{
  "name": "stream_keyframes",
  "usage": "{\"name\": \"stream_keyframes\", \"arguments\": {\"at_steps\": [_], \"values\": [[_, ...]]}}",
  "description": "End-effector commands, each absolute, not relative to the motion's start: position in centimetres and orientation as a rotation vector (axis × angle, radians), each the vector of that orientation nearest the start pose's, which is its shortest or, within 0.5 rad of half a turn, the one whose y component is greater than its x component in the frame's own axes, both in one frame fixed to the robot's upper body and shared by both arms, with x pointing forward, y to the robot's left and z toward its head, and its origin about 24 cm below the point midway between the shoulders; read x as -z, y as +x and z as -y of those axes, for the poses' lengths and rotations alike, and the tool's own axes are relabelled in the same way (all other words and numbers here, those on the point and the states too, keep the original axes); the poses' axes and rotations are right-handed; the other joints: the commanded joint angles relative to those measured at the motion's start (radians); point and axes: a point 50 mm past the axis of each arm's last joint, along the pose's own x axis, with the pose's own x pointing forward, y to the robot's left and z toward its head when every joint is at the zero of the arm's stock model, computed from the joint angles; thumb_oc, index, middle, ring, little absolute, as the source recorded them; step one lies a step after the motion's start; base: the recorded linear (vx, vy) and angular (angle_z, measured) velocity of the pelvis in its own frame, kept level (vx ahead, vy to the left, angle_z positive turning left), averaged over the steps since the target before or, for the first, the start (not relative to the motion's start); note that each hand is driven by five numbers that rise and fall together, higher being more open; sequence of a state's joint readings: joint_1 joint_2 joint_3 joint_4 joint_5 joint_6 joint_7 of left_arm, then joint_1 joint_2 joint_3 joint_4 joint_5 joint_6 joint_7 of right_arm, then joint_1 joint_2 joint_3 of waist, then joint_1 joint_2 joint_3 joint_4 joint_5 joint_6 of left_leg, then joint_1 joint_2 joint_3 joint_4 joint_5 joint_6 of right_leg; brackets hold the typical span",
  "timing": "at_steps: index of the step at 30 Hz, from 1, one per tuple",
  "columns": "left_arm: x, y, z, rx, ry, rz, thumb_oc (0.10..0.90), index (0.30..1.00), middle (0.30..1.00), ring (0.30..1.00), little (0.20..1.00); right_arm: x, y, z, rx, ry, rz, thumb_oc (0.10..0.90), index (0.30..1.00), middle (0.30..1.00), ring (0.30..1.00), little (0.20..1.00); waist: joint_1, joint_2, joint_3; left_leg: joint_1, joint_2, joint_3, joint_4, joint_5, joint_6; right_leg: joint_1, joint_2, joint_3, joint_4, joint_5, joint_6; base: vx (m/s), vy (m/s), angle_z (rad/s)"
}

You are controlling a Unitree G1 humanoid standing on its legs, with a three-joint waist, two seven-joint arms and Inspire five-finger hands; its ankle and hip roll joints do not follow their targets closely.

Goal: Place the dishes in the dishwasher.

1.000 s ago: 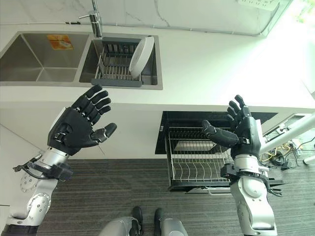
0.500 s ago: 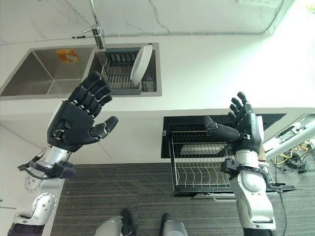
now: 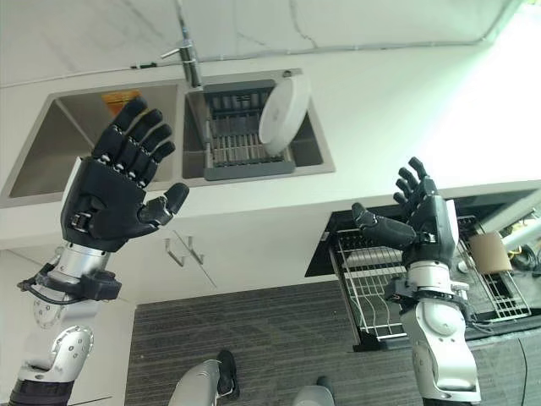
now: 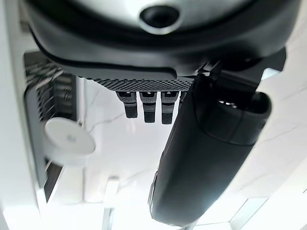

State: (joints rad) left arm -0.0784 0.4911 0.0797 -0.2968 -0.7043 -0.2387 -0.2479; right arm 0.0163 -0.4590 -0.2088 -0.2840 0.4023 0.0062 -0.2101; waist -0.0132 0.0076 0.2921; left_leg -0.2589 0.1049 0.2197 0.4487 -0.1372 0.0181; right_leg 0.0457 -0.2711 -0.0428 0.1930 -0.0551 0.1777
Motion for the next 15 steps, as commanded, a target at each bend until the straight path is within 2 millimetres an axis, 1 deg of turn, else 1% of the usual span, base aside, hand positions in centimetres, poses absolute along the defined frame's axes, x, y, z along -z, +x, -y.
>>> {"name": "stream_keyframes", "arguments": {"at_steps": [1, 2, 4, 5, 6, 7, 8, 9, 11, 12, 13, 14, 15], "values": [[-22.1, 22.4, -20.1, 0.447, -0.146, 0.897, 0.8, 0.9, 0.9, 0.9, 0.9, -19.7, 23.2, 25.8, 0.282, -0.074, 0.651, 0.8, 0.9, 0.9, 0.9, 0.9, -0.008, 0.003, -0.116, 0.047, 0.017, -0.088, -0.149, 0.018, -0.081, -0.007, 0.108, -0.059, 0.107, -0.143, -0.014, 0.12, 0.22, 0.12], [-22.3, 22.3, -19.9, 0.457, -0.127, 0.909, 0.8, 0.9, 0.9, 0.9, 0.9, -19.6, 23.3, 25.6, 0.253, -0.049, 0.638, 0.8, 0.9, 0.9, 0.9, 0.9, -0.004, 0.0, -0.117, 0.05, 0.003, -0.097, -0.149, 0.012, -0.068, 0.0, 0.106, -0.063, 0.107, -0.132, -0.012, 0.08, 0.158, 0.09], [-22.5, 22.3, -19.8, 0.473, -0.138, 0.912, 0.8, 0.9, 0.9, 0.9, 0.9, -19.3, 23.3, 25.6, 0.247, -0.036, 0.631, 0.8, 0.9, 0.9, 0.9, 0.9, -0.002, -0.005, -0.12, 0.056, -0.015, -0.105, -0.149, 0.004, -0.055, 0.006, 0.108, -0.063, 0.107, -0.109, -0.008, 0.1, 0.169, 0.07], [-22.5, 22.3, -19.7, 0.485, -0.155, 0.91, 0.8, 0.9, 0.9, 0.9, 0.9, -19.2, 23.4, 25.5, 0.25, -0.029, 0.632, 0.8, 0.9, 0.9, 0.9, 0.9, -0.003, -0.007, -0.123, 0.06, -0.029, -0.113, -0.149, -0.002, -0.043, 0.015, 0.116, -0.063, 0.107, -0.073, -0.005, 0.14, 0.219, 0.11], [-22.6, 22.4, -19.6, 0.496, -0.148, 0.911, 0.8, 0.9, 0.9, 0.9, 0.9, -19.2, 23.2, 25.3, 0.242, -0.021, 0.661, 0.8, 0.9, 0.9, 0.9, 0.9, -0.011, -0.002, -0.124, 0.068, -0.038, -0.124, -0.149, -0.009, -0.03, 0.025, 0.136, -0.062, 0.107, -0.013, -0.003, 0.18, 0.289, 0.13], [-22.6, 22.5, -19.2, 0.502, -0.131, 0.913, 0.8, 0.9, 0.9, 0.9, 0.9, -19.3, 23.0, 24.9, 0.218, -0.042, 0.684, 0.8, 0.9, 0.9, 0.9, 0.9, -0.022, 0.009, -0.118, 0.083, -0.042, -0.136, -0.149, -0.015, -0.02, 0.004, 0.17, -0.06, 0.165, 0.03, -0.003, 0.15, 0.271, 0.12], [-22.5, 22.4, -18.9, 0.503, -0.12, 0.914, 0.8, 0.9, 0.9, 0.9, 0.9, -19.5, 23.1, 24.6, 0.2, -0.048, 0.687, 0.8, 0.9, 0.9, 0.9, 0.9, -0.029, 0.014, -0.11, 0.095, -0.043, -0.144, -0.149, -0.017, -0.02, -0.047, 0.185, -0.058, 0.21, 0.038, -0.012, 0.1, 0.195, 0.11], [-22.6, 22.5, -18.6, 0.505, -0.115, 0.914, 0.8, 0.9, 0.9, 0.9, 0.9, -19.7, 23.2, 24.5, 0.199, -0.038, 0.702, 0.8, 0.9, 0.9, 0.9, 0.9, -0.031, 0.015, -0.106, 0.099, -0.046, -0.149, -0.149, -0.019, -0.02, -0.079, 0.191, -0.058, 0.22, 0.033, -0.023, 0.09, 0.114, 0.08], [-22.7, 22.7, -18.4, 0.502, -0.114, 0.905, 0.8, 0.9, 0.9, 0.9, 0.9, -19.6, 23.3, 24.7, 0.187, -0.011, 0.698, 0.8, 0.9, 0.9, 0.9, 0.9, -0.038, 0.013, -0.105, 0.101, -0.055, -0.159, -0.149, -0.017, -0.023, -0.091, 0.205, -0.06, 0.152, 0.008, -0.039, 0.14, 0.042, 0.04], [-22.7, 22.8, -18.5, 0.499, -0.12, 0.896, 0.8, 0.9, 0.9, 0.9, 0.9, -19.5, 23.4, 24.8, 0.183, -0.007, 0.688, 0.8, 0.9, 0.9, 0.9, 0.9, -0.042, 0.011, -0.104, 0.104, -0.059, -0.16, -0.149, -0.018, -0.023, -0.093, 0.203, -0.061, 0.113, 0.002, -0.043, 0.15, -0.015, 0.01], [-22.6, 23.0, -18.6, 0.497, -0.125, 0.887, 0.8, 0.9, 0.9, 0.9, 0.9, -19.4, 23.3, 25.0, 0.182, -0.002, 0.69, 0.8, 0.9, 0.9, 0.9, 0.9, -0.047, 0.005, -0.098, 0.114, -0.064, -0.16, -0.149, -0.025, -0.024, -0.112, 0.19, -0.062, 0.107, -0.01, -0.045, 0.16, -0.062, 0.0], [-22.5, 23.1, -18.7, 0.49, -0.125, 0.88, 0.8, 0.9, 0.9, 0.9, 0.9, -19.4, 23.1, 25.2, 0.183, 0.002, 0.697, 0.8, 0.9, 0.9, 0.9, 0.9, -0.054, -0.003, -0.092, 0.125, -0.07, -0.156, -0.149, -0.035, -0.025, -0.145, 0.169, -0.058, 0.107, -0.014, -0.042, 0.14, -0.092, 0.06], [-22.4, 23.1, -18.8, 0.487, -0.126, 0.876, 0.8, 0.9, 0.9, 0.9, 0.9, -19.4, 23.1, 25.3, 0.184, 0.004, 0.7, 0.8, 0.9, 0.9, 0.9, 0.9, -0.059, -0.008, -0.089, 0.131, -0.071, -0.154, -0.149, -0.041, -0.026, -0.162, 0.159, -0.054, 0.107, -0.01, -0.039, 0.21, -0.194, 0.13]]}}
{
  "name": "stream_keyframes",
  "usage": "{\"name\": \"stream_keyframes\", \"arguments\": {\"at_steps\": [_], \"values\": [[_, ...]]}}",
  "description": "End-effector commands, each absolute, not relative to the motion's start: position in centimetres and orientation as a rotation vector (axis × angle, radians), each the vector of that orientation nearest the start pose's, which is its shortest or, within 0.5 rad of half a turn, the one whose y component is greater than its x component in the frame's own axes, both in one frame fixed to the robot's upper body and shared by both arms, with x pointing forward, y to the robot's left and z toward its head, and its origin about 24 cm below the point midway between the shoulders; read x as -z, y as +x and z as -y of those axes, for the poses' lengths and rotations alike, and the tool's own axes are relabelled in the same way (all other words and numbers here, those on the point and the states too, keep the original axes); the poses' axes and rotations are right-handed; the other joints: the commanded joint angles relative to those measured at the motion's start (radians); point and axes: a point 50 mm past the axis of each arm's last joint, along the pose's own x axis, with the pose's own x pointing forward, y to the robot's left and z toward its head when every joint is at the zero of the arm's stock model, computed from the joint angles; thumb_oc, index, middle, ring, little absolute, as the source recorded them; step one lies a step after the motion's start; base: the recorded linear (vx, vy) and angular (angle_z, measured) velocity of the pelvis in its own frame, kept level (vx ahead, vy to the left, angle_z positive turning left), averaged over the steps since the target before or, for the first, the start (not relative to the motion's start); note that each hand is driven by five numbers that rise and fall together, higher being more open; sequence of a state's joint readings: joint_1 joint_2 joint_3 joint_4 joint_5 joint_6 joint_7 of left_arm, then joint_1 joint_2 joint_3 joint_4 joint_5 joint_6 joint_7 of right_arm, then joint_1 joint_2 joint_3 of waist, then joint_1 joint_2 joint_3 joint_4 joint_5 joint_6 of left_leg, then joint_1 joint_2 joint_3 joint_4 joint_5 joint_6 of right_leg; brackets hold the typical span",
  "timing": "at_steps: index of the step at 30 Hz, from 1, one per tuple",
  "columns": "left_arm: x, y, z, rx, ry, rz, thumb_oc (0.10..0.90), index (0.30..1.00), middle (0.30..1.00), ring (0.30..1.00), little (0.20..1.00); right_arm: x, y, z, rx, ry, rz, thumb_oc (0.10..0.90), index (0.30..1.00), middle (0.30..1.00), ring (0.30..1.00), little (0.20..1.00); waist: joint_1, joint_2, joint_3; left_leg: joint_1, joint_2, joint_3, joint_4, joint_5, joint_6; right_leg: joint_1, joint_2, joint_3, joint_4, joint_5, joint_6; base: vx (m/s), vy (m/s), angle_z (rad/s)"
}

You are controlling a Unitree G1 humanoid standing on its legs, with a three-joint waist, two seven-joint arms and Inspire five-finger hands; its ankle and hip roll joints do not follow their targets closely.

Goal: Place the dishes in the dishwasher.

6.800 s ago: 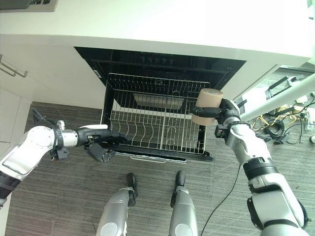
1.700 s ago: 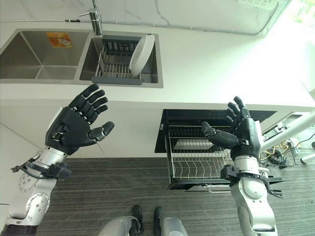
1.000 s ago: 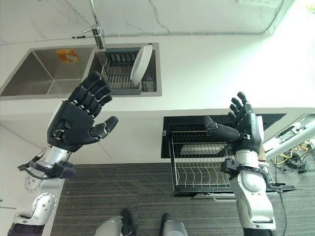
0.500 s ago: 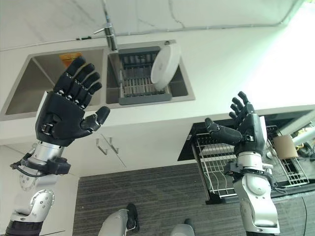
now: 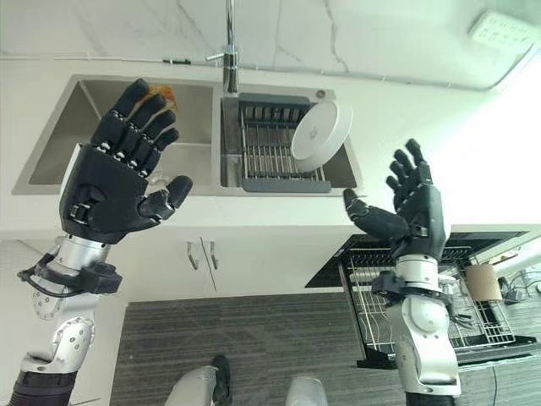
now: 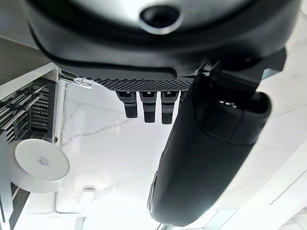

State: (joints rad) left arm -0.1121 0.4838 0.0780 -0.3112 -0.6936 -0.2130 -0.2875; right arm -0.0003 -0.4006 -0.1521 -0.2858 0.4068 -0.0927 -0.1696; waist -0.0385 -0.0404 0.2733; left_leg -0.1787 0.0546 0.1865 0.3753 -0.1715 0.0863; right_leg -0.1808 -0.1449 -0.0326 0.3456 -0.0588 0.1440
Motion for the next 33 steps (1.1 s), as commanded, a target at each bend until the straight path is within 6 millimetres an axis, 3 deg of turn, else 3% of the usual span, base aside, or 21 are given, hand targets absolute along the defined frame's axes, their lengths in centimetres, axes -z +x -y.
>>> {"name": "stream_keyframes", "arguments": {"at_steps": [1, 4, 10, 14, 24, 33], "values": [[-22.2, 23.3, -18.6, 0.485, -0.12, 0.861, 0.8, 0.9, 0.9, 0.9, 0.9, -19.2, 23.2, 25.2, 0.16, 0.006, 0.684, 0.8, 0.9, 0.9, 0.9, 0.9, -0.05, 0.019, -0.062, 0.078, -0.029, -0.112, -0.075, -0.04, -0.096, -0.008, -0.007, -0.028, -0.046, 0.043, 0.016, 0.22, -0.243, 0.04], [-22.1, 23.1, -18.4, 0.486, -0.095, 0.848, 0.8, 0.9, 0.9, 0.9, 0.9, -19.4, 23.3, 24.8, 0.137, 0.006, 0.677, 0.8, 0.9, 0.9, 0.9, 0.9, -0.054, 0.002, -0.058, 0.11, -0.03, -0.103, -0.075, -0.079, -0.096, -0.08, -0.052, -0.017, -0.046, 0.106, 0.039, 0.22, -0.296, 0.0], [-21.5, 23.2, -18.6, 0.447, -0.108, 0.804, 0.8, 0.9, 0.9, 0.9, 0.9, -19.8, 23.9, 24.6, 0.153, 0.083, 0.683, 0.8, 0.9, 0.9, 0.9, 0.9, -0.027, -0.004, -0.081, 0.128, -0.003, -0.096, -0.075, -0.099, -0.102, -0.063, -0.061, -0.052, -0.046, 0.05, 0.05, 0.13, -0.23, 0.2], [-21.2, 23.3, -18.7, 0.417, -0.104, 0.796, 0.8, 0.9, 0.9, 0.9, 0.9, -20.7, 24.1, 24.7, 0.175, 0.074, 0.701, 0.8, 0.9, 0.9, 0.9, 0.9, -0.025, 0.001, -0.101, 0.148, 0.023, -0.086, -0.075, -0.106, -0.114, -0.046, -0.046, -0.058, -0.046, 0.017, 0.037, 0.11, -0.147, -0.03], [-21.0, 23.2, -18.7, 0.434, -0.125, 0.779, 0.8, 0.9, 0.9, 0.9, 0.9, -22.0, 23.8, 25.7, 0.207, 0.096, 0.745, 0.8, 0.9, 0.9, 0.9, 0.9, -0.052, 0.017, -0.114, 0.164, 0.055, -0.085, -0.075, -0.103, -0.14, -0.045, -0.016, -0.053, -0.046, 0.01, 0.021, 0.06, -0.075, -0.02], [-20.8, 23.8, -17.8, 0.467, -0.121, 0.775, 0.8, 0.9, 0.9, 0.9, 0.9, -21.7, 26.3, 24.7, 0.059, 0.195, 0.622, 0.8, 0.9, 0.9, 0.9, 0.9, -0.041, 0.003, -0.128, 0.184, 0.06, -0.097, -0.075, -0.109, -0.153, -0.042, -0.033, -0.088, -0.046, 0.018, 0.022, 0.02, -0.009, 0.07]]}}
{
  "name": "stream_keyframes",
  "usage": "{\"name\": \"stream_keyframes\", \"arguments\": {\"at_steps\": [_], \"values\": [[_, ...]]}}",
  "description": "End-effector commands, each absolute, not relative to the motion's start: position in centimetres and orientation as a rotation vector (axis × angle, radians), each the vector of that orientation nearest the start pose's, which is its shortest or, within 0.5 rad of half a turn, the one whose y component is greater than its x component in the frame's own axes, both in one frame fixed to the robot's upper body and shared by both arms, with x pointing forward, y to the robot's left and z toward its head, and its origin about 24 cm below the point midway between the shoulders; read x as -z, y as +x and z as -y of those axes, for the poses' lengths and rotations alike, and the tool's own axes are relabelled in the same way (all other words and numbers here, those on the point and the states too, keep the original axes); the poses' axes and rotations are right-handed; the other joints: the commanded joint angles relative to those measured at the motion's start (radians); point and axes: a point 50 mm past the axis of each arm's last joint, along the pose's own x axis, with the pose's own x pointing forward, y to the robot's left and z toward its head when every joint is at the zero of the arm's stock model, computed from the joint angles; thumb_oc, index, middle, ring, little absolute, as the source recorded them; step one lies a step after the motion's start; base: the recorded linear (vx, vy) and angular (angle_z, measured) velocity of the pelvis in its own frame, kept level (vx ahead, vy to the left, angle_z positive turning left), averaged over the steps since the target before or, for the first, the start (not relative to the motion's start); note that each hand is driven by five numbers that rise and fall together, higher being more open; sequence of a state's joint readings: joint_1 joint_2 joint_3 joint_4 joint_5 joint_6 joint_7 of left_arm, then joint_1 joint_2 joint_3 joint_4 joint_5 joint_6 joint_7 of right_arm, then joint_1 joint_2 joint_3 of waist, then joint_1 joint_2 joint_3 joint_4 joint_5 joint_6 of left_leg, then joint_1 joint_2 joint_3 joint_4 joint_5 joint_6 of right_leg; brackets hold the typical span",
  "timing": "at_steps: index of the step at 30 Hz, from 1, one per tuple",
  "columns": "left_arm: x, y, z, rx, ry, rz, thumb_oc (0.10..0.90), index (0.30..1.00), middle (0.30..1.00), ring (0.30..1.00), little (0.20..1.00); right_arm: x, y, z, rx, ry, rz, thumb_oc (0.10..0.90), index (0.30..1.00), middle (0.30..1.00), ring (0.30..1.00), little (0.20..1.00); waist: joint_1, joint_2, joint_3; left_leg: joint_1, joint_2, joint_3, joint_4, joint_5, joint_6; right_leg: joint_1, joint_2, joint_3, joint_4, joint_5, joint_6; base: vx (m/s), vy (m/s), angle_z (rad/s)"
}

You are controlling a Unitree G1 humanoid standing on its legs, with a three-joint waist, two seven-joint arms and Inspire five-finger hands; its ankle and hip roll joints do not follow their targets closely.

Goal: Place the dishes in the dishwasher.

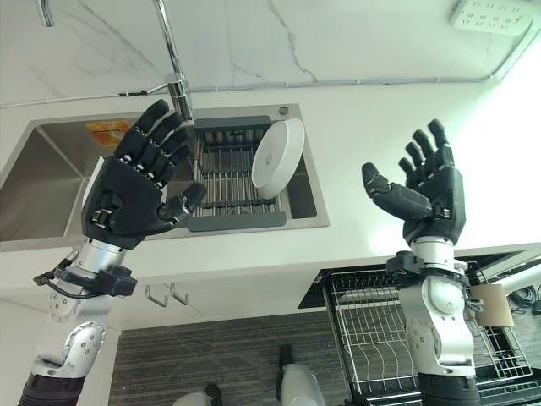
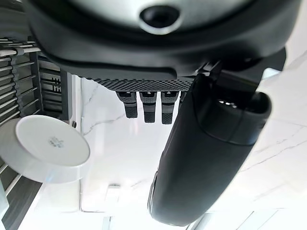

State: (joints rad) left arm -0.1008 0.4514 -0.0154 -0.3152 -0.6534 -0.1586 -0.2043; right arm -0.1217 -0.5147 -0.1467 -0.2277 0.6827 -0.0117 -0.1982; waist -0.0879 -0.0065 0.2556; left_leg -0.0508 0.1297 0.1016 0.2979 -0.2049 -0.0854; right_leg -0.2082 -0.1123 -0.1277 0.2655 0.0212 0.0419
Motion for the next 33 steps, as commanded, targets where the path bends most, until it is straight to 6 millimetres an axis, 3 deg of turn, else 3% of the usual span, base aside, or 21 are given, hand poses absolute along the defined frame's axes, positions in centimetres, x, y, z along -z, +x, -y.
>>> {"name": "stream_keyframes", "arguments": {"at_steps": [1, 8, 19, 33], "values": [[-20.8, 23.8, -17.7, 0.468, -0.12, 0.773, 0.8, 0.9, 0.9, 0.9, 0.9, -21.7, 26.4, 24.7, 0.059, 0.196, 0.621, 0.8, 0.9, 0.9, 0.9, 0.9, 0.01, -0.031, -0.111, 0.057, -0.014, -0.013, 0.002, -0.076, 0.018, -0.015, -0.067, 0.005, 0.035, -0.062, 0.124, 0.0, 0.002, 0.17], [-20.2, 24.3, -17.5, 0.477, -0.105, 0.746, 0.8, 0.9, 0.9, 0.9, 0.9, -20.7, 28.2, 24.7, 0.045, 0.336, 0.537, 0.8, 0.9, 0.9, 0.9, 0.9, 0.033, -0.046, -0.119, 0.07, -0.018, -0.029, 0.002, -0.087, 0.017, -0.008, -0.084, -0.025, 0.035, -0.057, 0.126, 0.0, 0.0, 0.13], [-20.0, 24.7, -18.1, 0.463, -0.094, 0.723, 0.8, 0.9, 0.9, 0.9, 0.9, -19.7, 30.0, 25.7, 0.167, 0.378, 0.452, 0.8, 0.9, 0.9, 0.9, 0.9, 0.061, -0.055, -0.12, 0.083, -0.033, -0.053, 0.002, -0.099, 0.022, 0.003, -0.103, -0.052, 0.035, -0.046, 0.133, 0.0, 0.005, 0.1], [-20.0, 25.3, -17.7, 0.488, -0.098, 0.707, 0.8, 0.9, 0.9, 0.9, 0.9, -17.2, 31.9, 26.1, 0.171, 0.535, 0.253, 0.8, 0.9, 0.9, 0.9, 0.9, 0.081, -0.066, -0.123, 0.088, -0.037, -0.057, 0.002, -0.103, 0.022, 0.012, -0.126, -0.08, 0.035, -0.039, 0.141, 0.0, 0.006, 0.04]]}}
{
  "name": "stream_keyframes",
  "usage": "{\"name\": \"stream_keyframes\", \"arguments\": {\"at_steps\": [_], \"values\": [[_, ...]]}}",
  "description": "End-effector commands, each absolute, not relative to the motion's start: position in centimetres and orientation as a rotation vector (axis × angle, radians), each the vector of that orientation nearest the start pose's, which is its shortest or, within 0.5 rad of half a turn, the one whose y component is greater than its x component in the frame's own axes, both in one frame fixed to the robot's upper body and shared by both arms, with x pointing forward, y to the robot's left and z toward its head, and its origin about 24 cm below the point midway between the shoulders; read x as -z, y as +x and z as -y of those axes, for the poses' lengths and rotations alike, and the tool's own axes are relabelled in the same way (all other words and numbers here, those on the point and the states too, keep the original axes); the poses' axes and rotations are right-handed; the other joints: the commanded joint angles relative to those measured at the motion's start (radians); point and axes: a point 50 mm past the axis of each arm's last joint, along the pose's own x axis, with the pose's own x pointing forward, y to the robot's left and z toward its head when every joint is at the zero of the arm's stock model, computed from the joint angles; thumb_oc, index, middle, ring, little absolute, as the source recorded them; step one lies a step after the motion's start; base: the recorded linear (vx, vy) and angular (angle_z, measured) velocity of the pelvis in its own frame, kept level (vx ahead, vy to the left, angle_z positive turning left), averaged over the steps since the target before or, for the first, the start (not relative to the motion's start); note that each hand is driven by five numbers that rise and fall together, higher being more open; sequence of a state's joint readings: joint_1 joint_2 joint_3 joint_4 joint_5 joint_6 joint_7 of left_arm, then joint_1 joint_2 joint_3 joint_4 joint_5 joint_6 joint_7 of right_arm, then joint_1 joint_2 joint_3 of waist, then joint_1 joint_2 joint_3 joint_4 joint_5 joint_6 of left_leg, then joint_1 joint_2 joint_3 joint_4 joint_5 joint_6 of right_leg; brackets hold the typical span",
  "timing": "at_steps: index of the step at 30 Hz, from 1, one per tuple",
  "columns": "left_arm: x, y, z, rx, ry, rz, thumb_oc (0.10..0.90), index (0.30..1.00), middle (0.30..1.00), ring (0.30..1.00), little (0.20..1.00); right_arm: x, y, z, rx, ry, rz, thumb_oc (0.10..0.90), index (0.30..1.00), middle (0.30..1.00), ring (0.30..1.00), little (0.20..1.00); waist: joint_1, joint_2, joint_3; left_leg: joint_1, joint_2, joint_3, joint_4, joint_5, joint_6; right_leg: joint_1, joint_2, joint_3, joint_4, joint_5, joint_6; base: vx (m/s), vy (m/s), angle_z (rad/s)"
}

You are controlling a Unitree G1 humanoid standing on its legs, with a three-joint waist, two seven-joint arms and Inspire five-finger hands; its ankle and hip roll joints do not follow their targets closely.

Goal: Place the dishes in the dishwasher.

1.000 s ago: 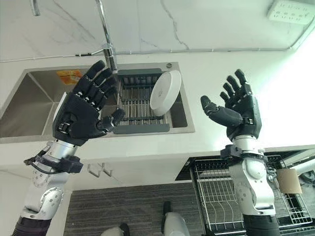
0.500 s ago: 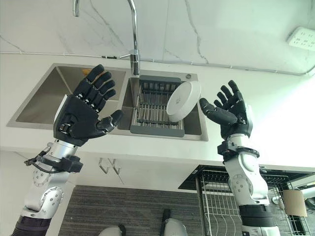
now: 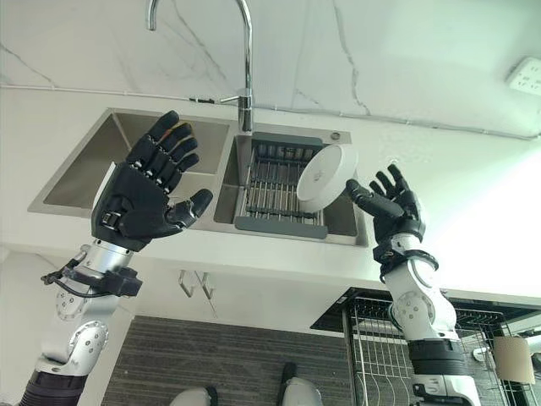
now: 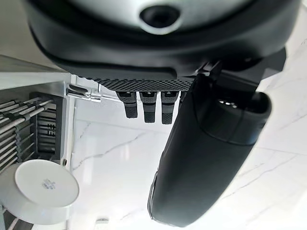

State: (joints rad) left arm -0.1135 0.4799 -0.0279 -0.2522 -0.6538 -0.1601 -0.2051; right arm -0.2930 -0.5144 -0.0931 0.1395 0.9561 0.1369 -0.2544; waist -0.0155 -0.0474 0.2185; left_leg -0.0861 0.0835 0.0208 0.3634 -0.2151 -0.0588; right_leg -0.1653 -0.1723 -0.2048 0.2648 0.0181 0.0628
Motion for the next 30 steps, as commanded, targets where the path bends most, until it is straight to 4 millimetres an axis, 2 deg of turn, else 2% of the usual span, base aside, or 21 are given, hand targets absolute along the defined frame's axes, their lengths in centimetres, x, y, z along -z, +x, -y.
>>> {"name": "stream_keyframes", "arguments": {"at_steps": [1, 12, 30], "values": [[-20.0, 25.3, -17.7, 0.483, -0.095, 0.705, 0.8, 0.9, 0.9, 0.9, 0.9, -17.0, 32.0, 26.2, 0.177, 0.555, 0.24, 0.8, 0.9, 0.9, 0.9, 0.9, 0.008, -0.025, -0.085, 0.125, 0.009, 0.023, -0.063, -0.093, -0.005, -0.032, -0.067, -0.004, 0.035, -0.034, 0.121, 0.0, 0.0, 0.0], [-20.1, 25.5, -17.6, 0.488, -0.094, 0.691, 0.8, 0.9, 0.9, 0.9, 0.9, -16.3, 32.9, 26.7, 0.184, 0.612, 0.185, 0.8, 0.9, 0.9, 0.9, 0.9, 0.025, -0.028, -0.079, 0.131, 0.003, 0.013, -0.063, -0.095, -0.003, -0.029, -0.085, -0.027, 0.035, -0.018, 0.131, 0.0, 0.002, 0.01], [-20.0, 25.7, -17.6, 0.492, -0.085, 0.682, 0.8, 0.9, 0.9, 0.9, 0.9, -16.5, 33.7, 27.7, 0.196, 0.543, 0.149, 0.8, 0.9, 0.9, 0.9, 0.9, 0.043, -0.034, -0.075, 0.135, -0.004, -0.003, -0.063, -0.093, -0.005, -0.022, -0.1, -0.05, 0.035, -0.008, 0.138, 0.0, 0.005, 0.03]]}}
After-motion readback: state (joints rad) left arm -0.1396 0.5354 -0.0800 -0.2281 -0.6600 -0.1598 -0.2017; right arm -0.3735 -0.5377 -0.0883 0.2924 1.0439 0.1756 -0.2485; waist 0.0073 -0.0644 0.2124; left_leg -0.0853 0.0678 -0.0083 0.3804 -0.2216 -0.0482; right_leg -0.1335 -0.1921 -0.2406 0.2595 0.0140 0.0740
